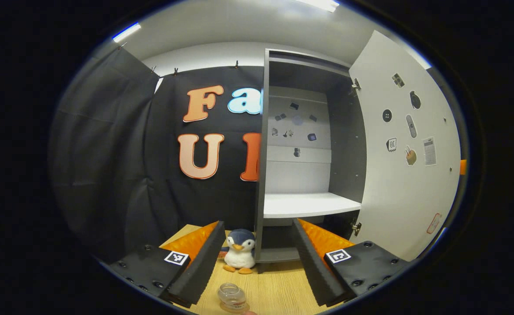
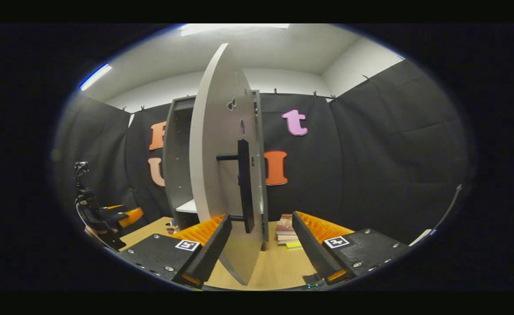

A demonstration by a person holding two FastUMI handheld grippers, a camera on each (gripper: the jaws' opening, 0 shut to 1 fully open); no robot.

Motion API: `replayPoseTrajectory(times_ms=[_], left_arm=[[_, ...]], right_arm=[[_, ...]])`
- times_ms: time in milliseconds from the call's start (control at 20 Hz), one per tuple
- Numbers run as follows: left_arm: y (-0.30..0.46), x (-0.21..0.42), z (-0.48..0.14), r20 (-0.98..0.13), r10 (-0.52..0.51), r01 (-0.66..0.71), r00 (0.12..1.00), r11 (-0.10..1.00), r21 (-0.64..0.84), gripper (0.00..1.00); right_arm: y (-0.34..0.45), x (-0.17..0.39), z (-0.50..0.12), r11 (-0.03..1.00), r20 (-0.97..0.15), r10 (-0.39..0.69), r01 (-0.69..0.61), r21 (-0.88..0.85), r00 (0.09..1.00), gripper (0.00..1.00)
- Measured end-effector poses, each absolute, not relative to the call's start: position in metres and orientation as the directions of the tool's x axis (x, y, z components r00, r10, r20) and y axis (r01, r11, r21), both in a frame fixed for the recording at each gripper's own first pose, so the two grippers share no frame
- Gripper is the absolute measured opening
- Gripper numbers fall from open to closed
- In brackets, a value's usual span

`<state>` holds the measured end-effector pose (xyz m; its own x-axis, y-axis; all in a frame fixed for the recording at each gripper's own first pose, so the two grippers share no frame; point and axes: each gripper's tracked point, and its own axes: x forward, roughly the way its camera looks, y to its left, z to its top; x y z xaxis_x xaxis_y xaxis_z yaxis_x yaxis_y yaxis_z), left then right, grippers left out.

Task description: Open the cabinet door with the right hand, grasp the bottle in the cabinet with the left hand and place it on the coaster, then close the cabinet door with the right hand.

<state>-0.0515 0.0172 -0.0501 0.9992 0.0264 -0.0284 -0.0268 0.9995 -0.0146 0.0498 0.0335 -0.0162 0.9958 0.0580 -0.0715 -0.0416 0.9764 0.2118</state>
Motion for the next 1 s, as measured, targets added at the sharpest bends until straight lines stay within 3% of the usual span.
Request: replayPoseTrajectory(times_ms=[150,200,250,300,350,400,550,800,850,950,1000], left_arm=[[0.028,-0.045,-0.055,-0.031,0.034,-0.034,0.999,0.999,-0.014,0.97],[0.034,-0.042,-0.057,-0.036,0.035,-0.036,0.999,0.999,-0.021,0.97],[0.041,-0.039,-0.058,-0.040,0.039,-0.040,0.998,0.999,-0.028,0.98],[0.049,-0.038,-0.060,-0.045,0.044,-0.045,0.998,0.998,-0.034,0.97],[0.056,-0.035,-0.062,-0.048,0.050,-0.052,0.998,0.998,-0.038,0.98],[0.065,-0.031,-0.063,-0.049,0.056,-0.058,0.997,0.998,-0.038,0.98],[0.089,-0.020,-0.064,-0.049,0.076,-0.077,0.996,0.997,-0.027,0.98],[0.124,-0.001,-0.057,-0.026,0.083,-0.083,0.996,0.997,-0.005,0.98],[0.129,0.003,-0.057,-0.024,0.081,-0.081,0.996,0.997,-0.005,0.97],[0.137,0.012,-0.054,-0.016,0.074,-0.074,0.997,0.997,-0.008,0.98],[0.140,0.018,-0.053,-0.015,0.069,-0.069,0.997,0.998,-0.009,0.97]], right_arm=[[0.079,0.067,-0.009,0.959,-0.050,0.131,-0.114,0.260,0.990,0.88],[0.091,0.071,-0.007,0.952,-0.041,0.159,-0.143,0.270,0.986,0.96],[0.104,0.076,-0.009,0.944,-0.044,0.185,-0.165,0.287,0.982,0.96],[0.114,0.079,-0.009,0.935,-0.043,0.203,-0.180,0.305,0.978,0.88],[0.122,0.083,-0.011,0.929,-0.048,0.217,-0.191,0.316,0.975,0.96],[0.123,0.086,-0.011,0.921,-0.045,0.232,-0.205,0.332,0.972,0.90],[0.142,0.104,-0.011,0.904,-0.040,0.277,-0.246,0.350,0.960,0.92],[0.169,0.132,-0.013,0.919,-0.035,0.276,-0.254,0.301,0.960,0.92],[0.173,0.136,-0.012,0.929,-0.033,0.268,-0.249,0.274,0.963,0.96],[0.178,0.142,-0.008,0.943,-0.038,0.253,-0.238,0.232,0.967,0.92],[0.179,0.143,-0.008,0.947,-0.044,0.248,-0.233,0.223,0.968,0.96]])
